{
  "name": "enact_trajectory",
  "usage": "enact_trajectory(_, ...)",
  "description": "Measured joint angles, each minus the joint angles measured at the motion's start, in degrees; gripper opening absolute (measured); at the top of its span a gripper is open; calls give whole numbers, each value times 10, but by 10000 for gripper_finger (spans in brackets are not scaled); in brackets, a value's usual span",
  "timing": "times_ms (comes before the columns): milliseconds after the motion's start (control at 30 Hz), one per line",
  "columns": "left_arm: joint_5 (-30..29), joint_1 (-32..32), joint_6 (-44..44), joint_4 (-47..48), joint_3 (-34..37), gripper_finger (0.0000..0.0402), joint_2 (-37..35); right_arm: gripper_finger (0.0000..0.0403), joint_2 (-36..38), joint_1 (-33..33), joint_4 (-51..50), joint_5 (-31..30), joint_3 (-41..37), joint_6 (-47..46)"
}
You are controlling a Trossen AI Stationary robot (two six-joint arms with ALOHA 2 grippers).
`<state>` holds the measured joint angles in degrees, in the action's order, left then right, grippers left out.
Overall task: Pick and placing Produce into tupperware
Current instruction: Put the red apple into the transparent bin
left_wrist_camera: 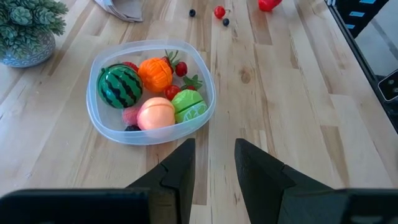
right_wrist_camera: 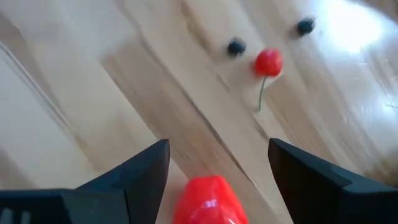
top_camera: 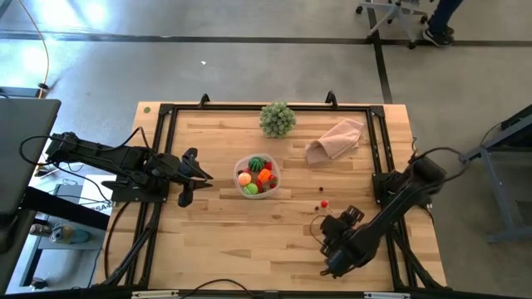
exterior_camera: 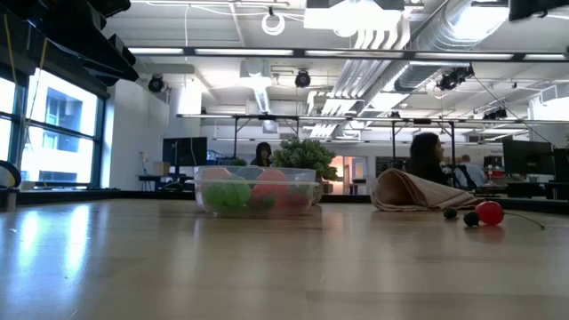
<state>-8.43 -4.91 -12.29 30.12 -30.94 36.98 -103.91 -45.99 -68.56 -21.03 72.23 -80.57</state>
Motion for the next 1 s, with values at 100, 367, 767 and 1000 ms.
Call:
enact_trajectory(100, 0, 0, 0, 0, 0, 101, 0, 264, 40, -4, -6, -36, 0, -61)
enact_trajectory(367, 0, 0, 0, 0, 0, 101, 0, 264, 110, -41, -65, -18, 0, -290)
enact_trajectory(767, 0, 0, 0, 0, 0, 101, 0, 264, 114, -103, -50, 91, 0, -418)
enact_trajectory(1000, 0, 0, 0, 0, 0, 101, 0, 264, 92, -104, -35, 77, 0, -415)
